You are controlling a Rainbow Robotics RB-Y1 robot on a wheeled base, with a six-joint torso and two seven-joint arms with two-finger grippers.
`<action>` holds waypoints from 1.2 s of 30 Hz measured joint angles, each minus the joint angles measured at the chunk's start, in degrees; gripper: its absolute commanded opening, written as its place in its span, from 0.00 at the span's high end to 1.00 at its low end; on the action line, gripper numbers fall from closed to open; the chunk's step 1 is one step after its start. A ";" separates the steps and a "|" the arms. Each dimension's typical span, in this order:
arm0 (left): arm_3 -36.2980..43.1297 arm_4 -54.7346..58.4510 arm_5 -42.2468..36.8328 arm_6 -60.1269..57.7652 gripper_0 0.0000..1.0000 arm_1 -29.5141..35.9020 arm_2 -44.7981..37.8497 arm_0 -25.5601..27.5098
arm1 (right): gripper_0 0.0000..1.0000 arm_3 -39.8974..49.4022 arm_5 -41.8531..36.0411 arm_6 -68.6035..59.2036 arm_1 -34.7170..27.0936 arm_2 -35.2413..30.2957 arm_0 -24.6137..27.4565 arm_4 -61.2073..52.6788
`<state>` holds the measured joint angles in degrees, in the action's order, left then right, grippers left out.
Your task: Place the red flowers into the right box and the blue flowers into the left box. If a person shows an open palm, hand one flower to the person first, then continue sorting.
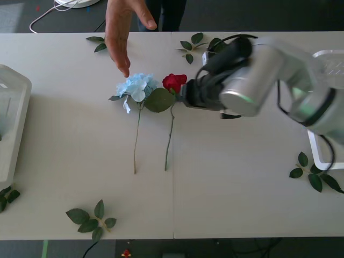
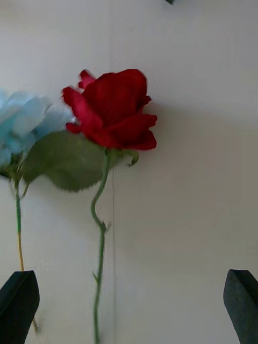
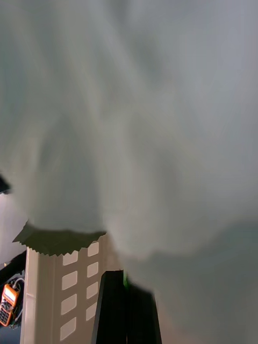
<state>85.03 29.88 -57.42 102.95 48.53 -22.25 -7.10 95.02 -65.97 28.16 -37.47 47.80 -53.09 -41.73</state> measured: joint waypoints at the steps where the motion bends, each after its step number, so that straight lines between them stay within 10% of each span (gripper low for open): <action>1: 0.00 0.00 0.00 0.00 1.00 0.00 0.00 0.00 | 0.00 -1.26 0.00 -0.94 0.97 0.55 -0.47 0.80; 36: -0.06 -0.01 0.02 0.00 1.00 0.00 0.01 0.00 | 0.00 -49.38 14.19 -1.22 26.62 9.45 -11.72 9.31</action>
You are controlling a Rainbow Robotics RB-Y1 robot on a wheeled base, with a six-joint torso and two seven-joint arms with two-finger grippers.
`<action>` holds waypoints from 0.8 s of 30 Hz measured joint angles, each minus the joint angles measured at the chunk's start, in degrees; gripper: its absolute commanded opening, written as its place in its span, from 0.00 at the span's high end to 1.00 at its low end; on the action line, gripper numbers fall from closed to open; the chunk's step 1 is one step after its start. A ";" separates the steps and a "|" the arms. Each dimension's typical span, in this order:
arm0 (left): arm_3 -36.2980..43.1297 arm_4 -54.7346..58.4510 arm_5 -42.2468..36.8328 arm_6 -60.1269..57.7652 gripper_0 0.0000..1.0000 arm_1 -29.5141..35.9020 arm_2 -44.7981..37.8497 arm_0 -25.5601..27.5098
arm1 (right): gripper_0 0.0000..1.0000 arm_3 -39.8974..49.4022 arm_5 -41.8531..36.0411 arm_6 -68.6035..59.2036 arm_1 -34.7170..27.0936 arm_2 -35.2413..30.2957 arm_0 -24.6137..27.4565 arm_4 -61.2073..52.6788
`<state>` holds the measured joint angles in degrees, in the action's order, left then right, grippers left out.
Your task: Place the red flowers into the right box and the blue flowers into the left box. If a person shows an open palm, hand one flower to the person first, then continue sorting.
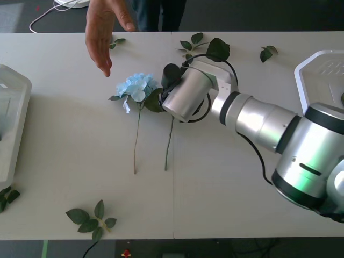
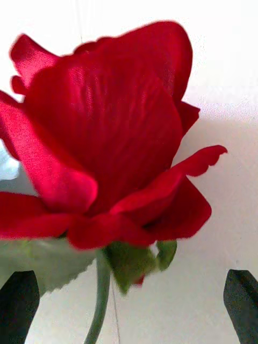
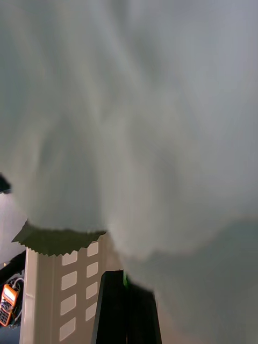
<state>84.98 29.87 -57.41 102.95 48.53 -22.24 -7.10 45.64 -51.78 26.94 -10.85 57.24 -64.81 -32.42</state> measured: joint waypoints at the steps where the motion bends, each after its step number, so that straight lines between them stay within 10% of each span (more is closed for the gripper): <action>1: 0.00 0.00 0.00 0.00 1.00 0.00 0.00 0.00 | 0.10 -1.11 0.59 0.00 0.46 0.25 -0.18 0.15; 5: 0.00 0.00 0.00 0.00 1.00 0.00 0.00 0.00 | 0.99 -3.63 2.05 0.00 1.34 1.44 -0.52 0.38; 24: 0.00 0.00 0.00 0.00 1.00 0.00 0.00 0.00 | 1.00 -4.02 2.14 -0.01 1.43 2.01 -0.53 0.64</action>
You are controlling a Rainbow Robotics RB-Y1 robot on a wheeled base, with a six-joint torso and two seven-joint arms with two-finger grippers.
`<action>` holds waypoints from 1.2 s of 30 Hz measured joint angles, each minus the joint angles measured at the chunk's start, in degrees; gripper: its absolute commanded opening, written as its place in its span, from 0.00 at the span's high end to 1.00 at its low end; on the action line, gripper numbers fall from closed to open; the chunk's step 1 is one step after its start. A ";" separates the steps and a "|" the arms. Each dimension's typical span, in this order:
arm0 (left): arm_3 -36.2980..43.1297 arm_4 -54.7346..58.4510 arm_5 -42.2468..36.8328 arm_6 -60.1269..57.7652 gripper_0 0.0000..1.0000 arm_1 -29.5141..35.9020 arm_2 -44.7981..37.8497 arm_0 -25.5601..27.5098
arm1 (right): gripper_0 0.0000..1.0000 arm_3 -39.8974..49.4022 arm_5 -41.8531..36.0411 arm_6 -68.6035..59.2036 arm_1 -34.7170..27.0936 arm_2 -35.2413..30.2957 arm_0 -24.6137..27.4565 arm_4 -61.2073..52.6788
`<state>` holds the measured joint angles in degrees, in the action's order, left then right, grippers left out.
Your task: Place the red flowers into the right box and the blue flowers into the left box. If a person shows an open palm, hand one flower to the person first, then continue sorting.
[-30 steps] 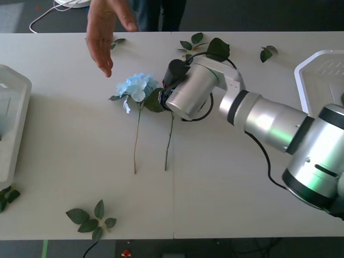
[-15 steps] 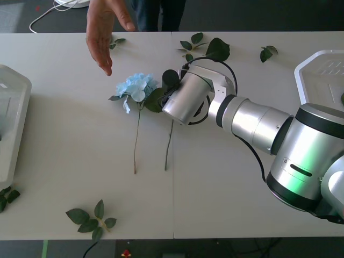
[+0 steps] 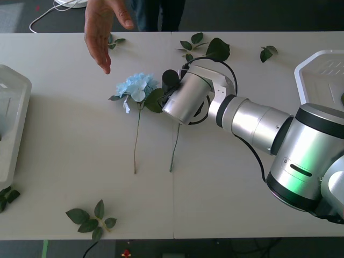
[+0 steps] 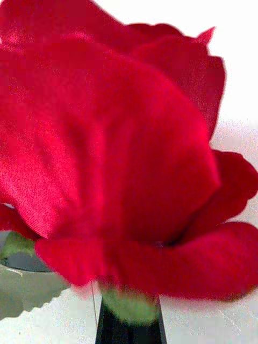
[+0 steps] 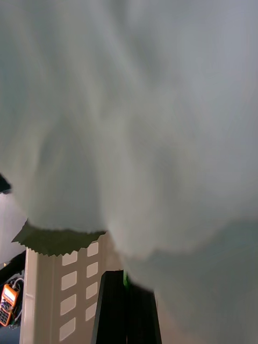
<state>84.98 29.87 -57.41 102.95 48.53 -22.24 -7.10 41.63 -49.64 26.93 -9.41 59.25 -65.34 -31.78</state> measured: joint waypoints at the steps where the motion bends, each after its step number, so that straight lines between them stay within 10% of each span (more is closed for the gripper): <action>1: 0.00 0.00 0.00 0.00 1.00 0.00 0.00 0.00 | 1.00 0.00 0.06 0.00 0.00 0.00 0.00 0.00; 16: -0.02 -0.01 0.00 0.00 1.00 0.00 0.00 0.00 | 1.00 24.97 3.63 0.00 -15.29 -0.75 3.24 -0.44; 27: -0.03 -0.01 0.01 0.00 1.00 0.00 0.01 0.00 | 1.00 38.39 34.81 0.00 -30.70 -8.26 14.39 12.09; 36: -0.03 -0.01 0.02 0.00 1.00 0.00 0.02 0.00 | 1.00 38.56 54.50 0.00 -32.01 -19.84 19.56 34.86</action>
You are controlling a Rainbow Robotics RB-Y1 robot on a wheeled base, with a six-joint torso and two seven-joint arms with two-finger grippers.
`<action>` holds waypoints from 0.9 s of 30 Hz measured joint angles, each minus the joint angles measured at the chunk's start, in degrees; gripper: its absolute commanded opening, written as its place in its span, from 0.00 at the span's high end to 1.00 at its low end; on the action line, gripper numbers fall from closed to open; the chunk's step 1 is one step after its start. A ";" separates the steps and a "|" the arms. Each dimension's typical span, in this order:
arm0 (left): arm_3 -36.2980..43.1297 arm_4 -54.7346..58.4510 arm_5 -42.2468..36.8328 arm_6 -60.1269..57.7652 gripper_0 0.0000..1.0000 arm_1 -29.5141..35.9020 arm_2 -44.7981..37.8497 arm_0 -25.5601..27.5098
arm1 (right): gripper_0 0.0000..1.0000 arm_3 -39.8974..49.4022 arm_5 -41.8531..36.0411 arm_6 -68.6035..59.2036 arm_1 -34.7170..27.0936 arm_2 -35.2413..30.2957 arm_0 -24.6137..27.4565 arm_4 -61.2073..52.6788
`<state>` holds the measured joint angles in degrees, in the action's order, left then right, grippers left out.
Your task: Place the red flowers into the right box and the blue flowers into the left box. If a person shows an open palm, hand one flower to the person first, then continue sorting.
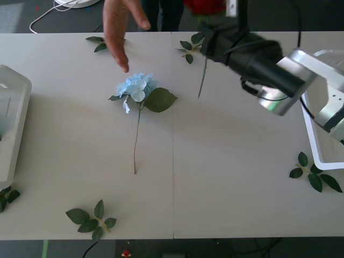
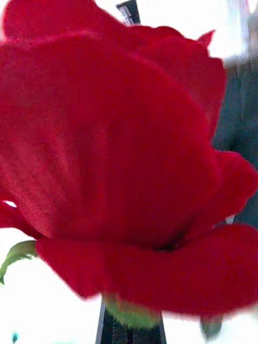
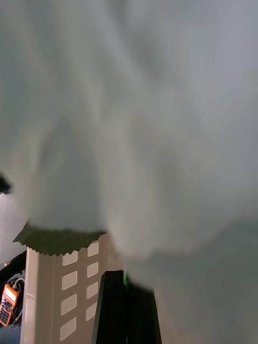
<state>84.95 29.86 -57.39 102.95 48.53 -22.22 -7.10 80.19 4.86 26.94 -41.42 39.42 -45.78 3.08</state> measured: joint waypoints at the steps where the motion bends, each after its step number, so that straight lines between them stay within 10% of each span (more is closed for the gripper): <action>1: 0.00 0.00 0.00 0.00 1.00 0.00 0.00 0.00 | 1.00 0.01 1.41 0.00 0.05 -1.00 0.03 1.16; 27: 0.00 0.00 0.00 0.00 1.00 0.00 0.00 0.00 | 1.00 0.72 9.49 0.46 7.71 -5.47 -5.78 0.91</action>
<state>84.95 29.86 -57.39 102.95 48.53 -22.22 -7.10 80.90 14.34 27.40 -33.70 33.94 -51.56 3.99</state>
